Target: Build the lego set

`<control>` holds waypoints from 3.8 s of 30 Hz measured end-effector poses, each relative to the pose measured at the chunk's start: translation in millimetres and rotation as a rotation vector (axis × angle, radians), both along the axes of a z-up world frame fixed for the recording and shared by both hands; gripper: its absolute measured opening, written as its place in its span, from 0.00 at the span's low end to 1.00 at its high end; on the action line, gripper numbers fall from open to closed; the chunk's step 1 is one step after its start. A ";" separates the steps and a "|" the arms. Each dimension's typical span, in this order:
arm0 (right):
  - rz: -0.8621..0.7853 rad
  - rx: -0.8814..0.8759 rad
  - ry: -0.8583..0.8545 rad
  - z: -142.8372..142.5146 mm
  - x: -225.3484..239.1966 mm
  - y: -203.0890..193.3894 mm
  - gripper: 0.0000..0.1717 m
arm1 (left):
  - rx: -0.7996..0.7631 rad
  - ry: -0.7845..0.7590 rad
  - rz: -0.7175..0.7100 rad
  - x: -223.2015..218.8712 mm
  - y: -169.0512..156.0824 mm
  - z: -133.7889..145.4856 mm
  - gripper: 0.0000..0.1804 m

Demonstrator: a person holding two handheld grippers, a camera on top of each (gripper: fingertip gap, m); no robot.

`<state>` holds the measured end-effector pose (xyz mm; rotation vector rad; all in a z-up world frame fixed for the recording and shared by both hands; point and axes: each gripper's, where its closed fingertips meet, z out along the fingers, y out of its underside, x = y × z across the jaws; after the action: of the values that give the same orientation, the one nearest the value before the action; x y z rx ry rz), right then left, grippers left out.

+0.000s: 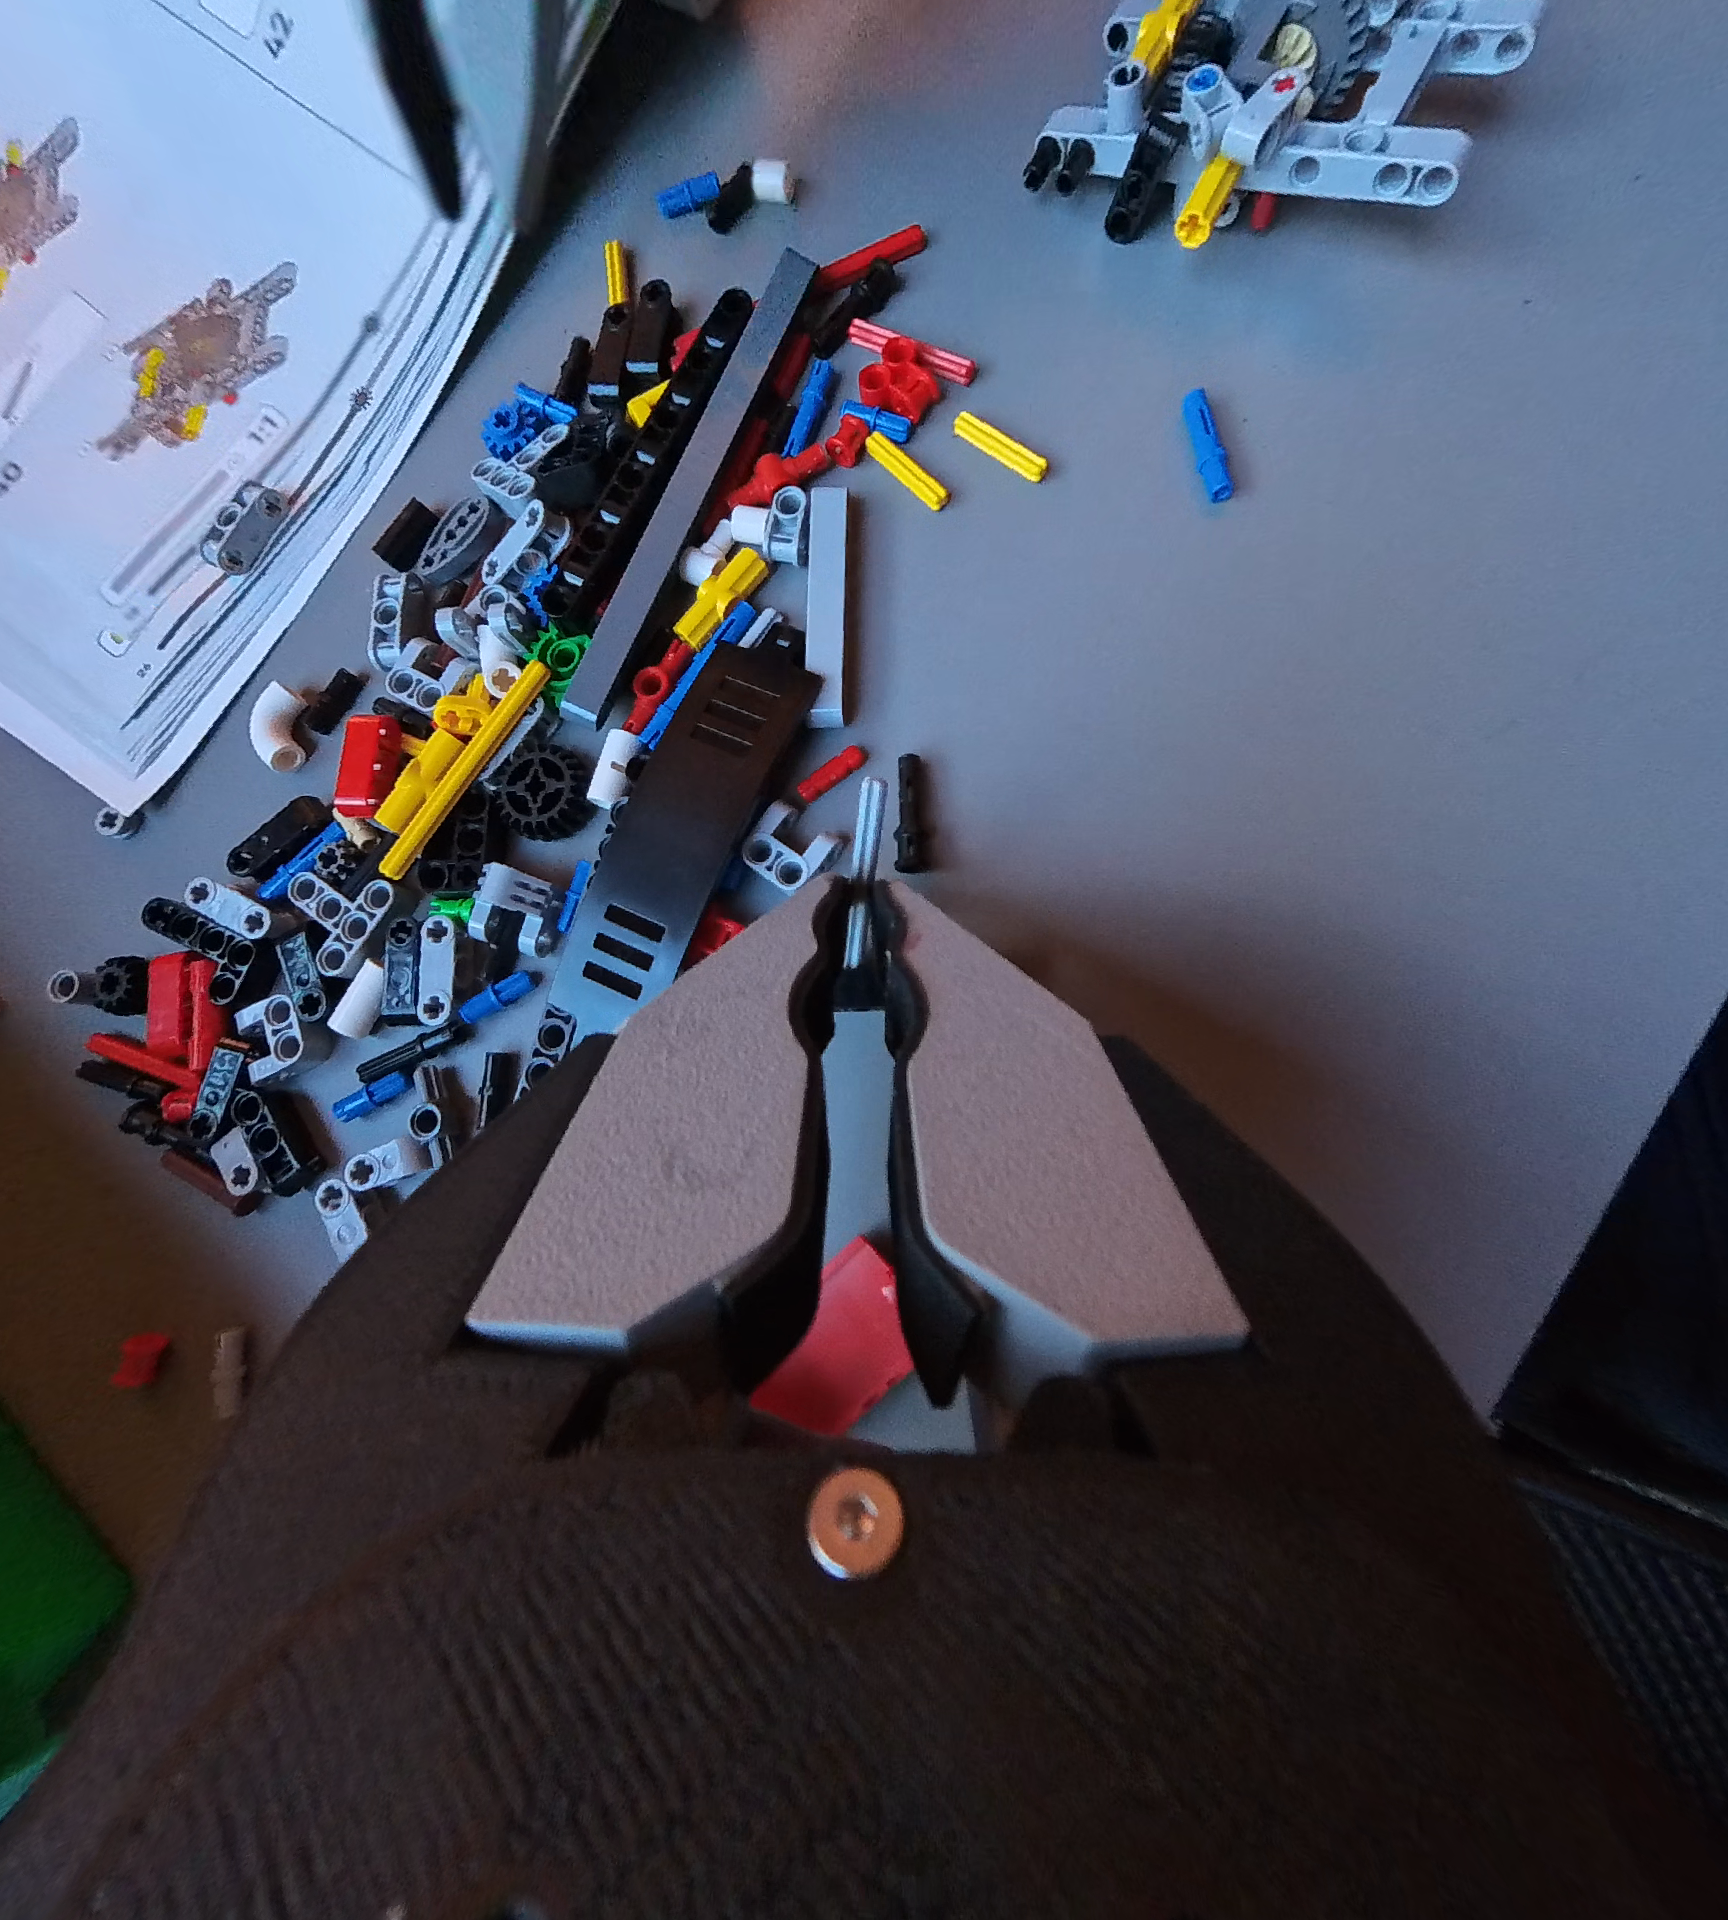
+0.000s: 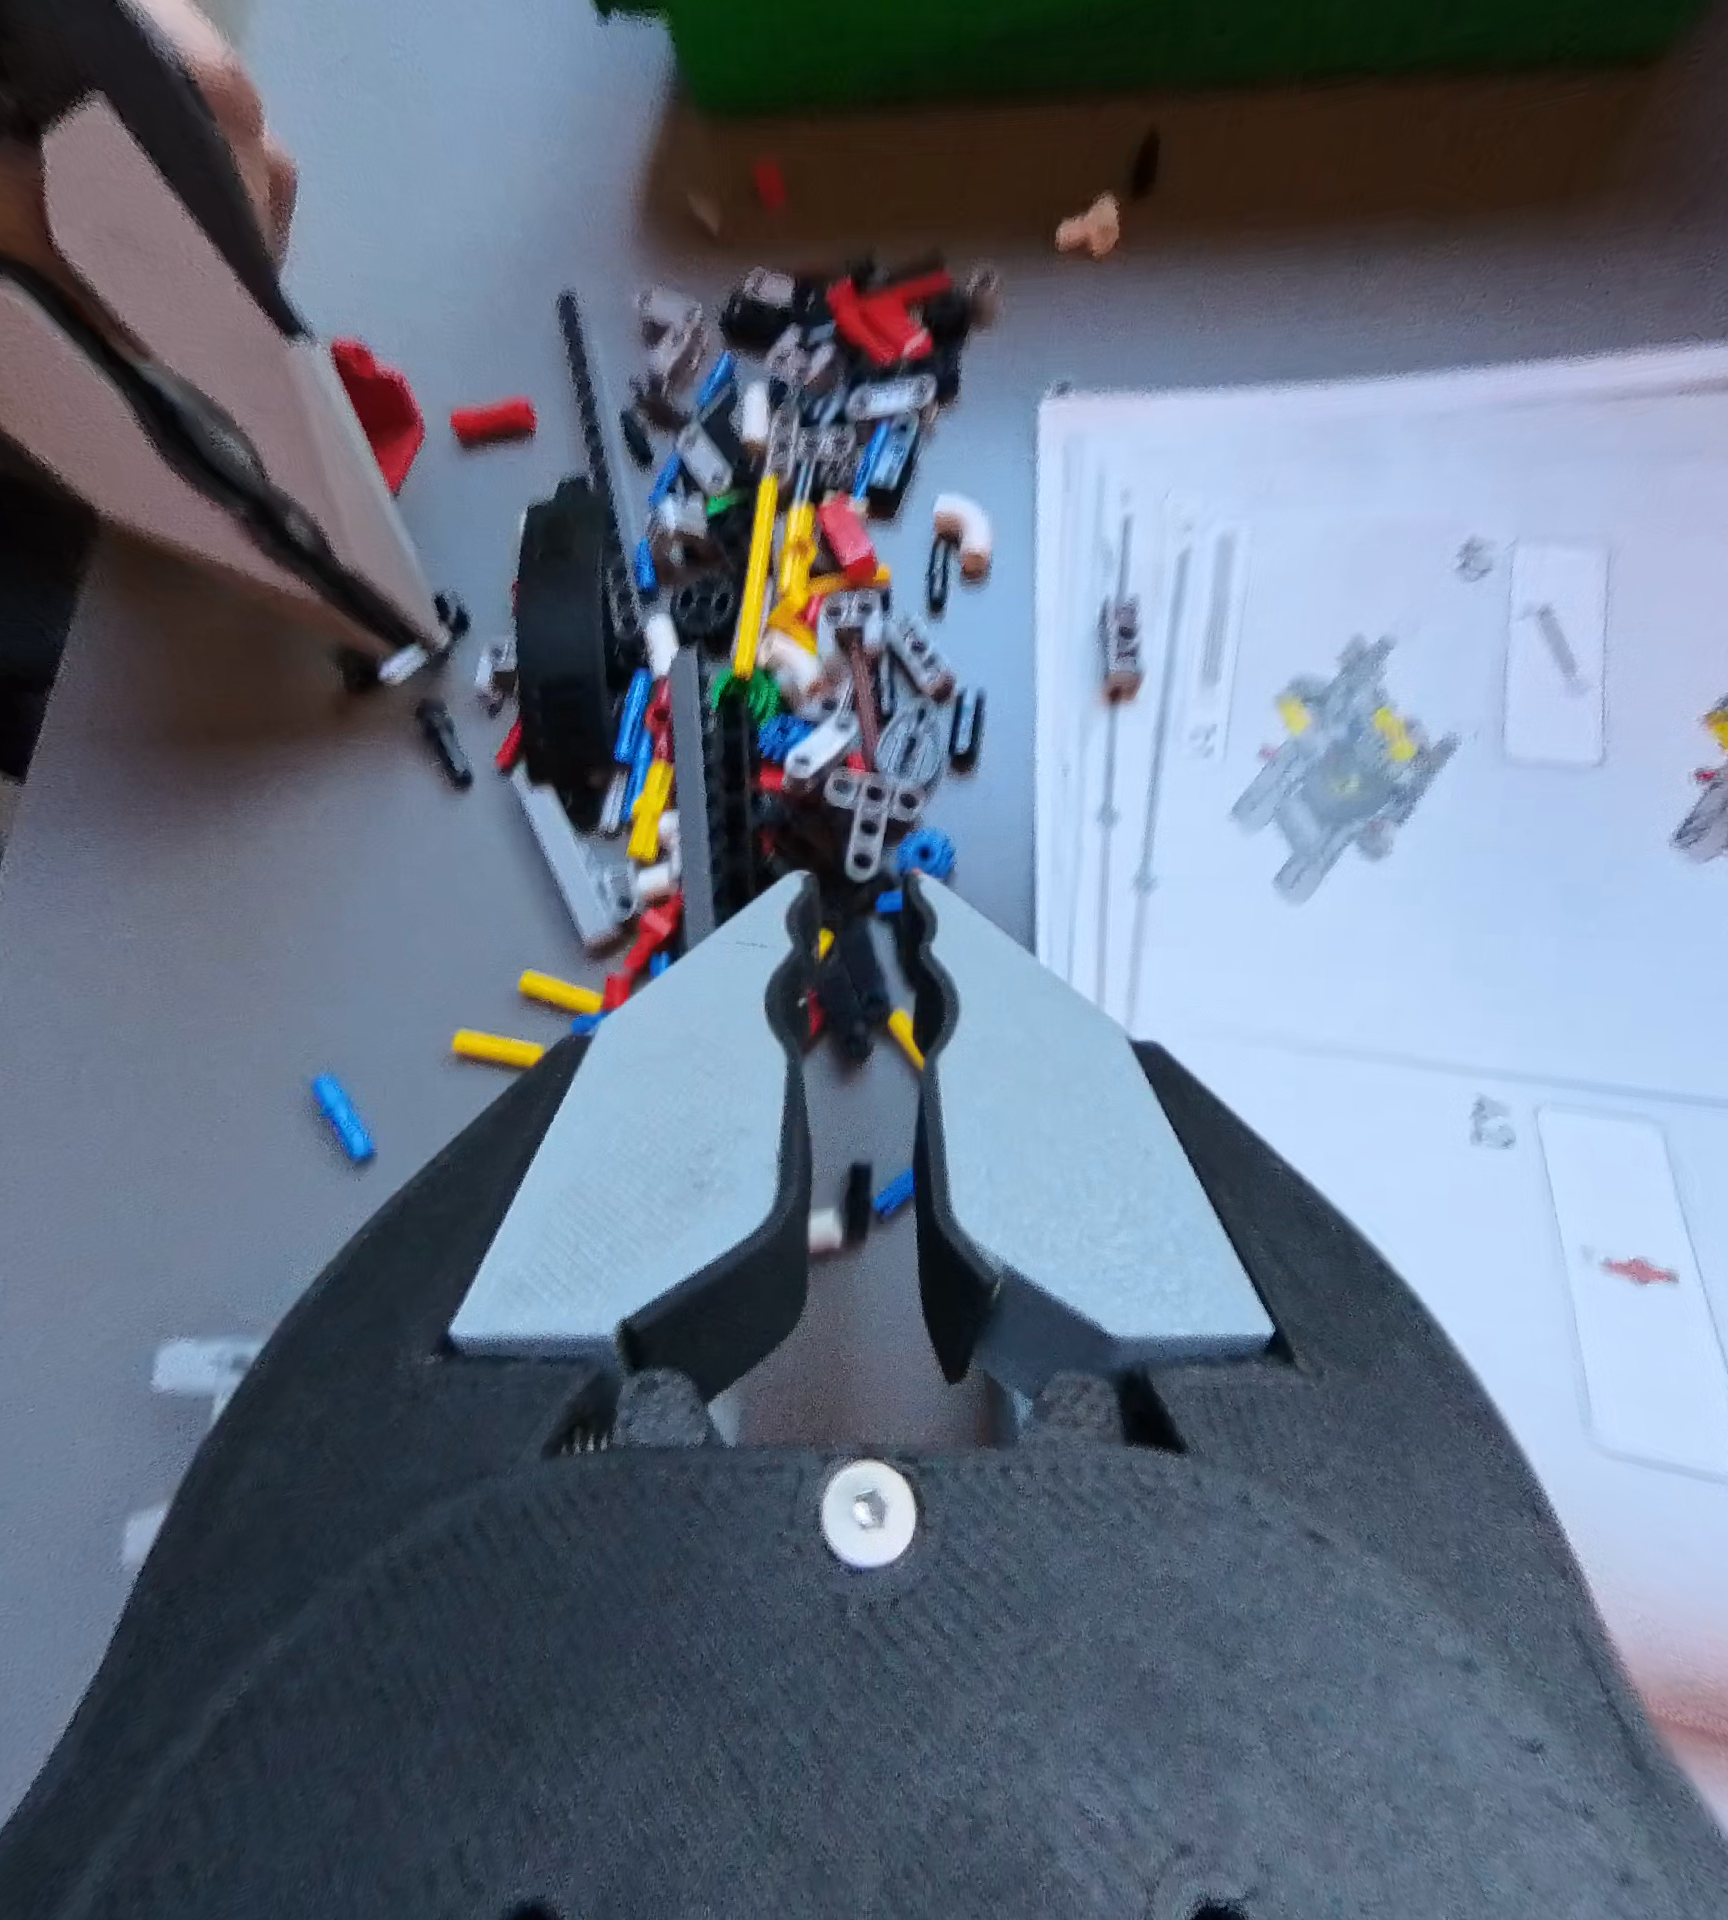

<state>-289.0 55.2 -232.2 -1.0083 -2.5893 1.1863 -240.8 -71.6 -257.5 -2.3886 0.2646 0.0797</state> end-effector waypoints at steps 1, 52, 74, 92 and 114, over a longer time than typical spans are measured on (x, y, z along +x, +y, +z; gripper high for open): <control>-0.030 -0.001 0.026 3.2 -10.4 -1.1 0.07 | 0.002 0.002 0.000 0.1 0.0 0.5 0.01; -0.720 0.156 -0.125 -33.7 94.2 160.1 0.06 | 0.102 -0.008 0.005 20.2 -18.4 20.6 0.00; -0.453 -0.140 -0.042 7.8 50.8 47.4 0.02 | 0.080 -0.025 0.012 24.7 -25.9 12.2 0.01; -0.080 -0.052 -0.083 7.2 -45.2 -114.9 0.11 | 0.116 -0.060 0.049 27.5 -45.6 4.4 0.01; -0.223 -0.636 -0.342 43.2 -46.4 -71.6 0.10 | 0.108 -0.065 0.053 30.9 -46.4 2.2 0.01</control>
<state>-335.4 -16.4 -189.1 -1.6925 -2.2500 1.9736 -209.9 -118.1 -255.3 -2.2861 0.1627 0.0402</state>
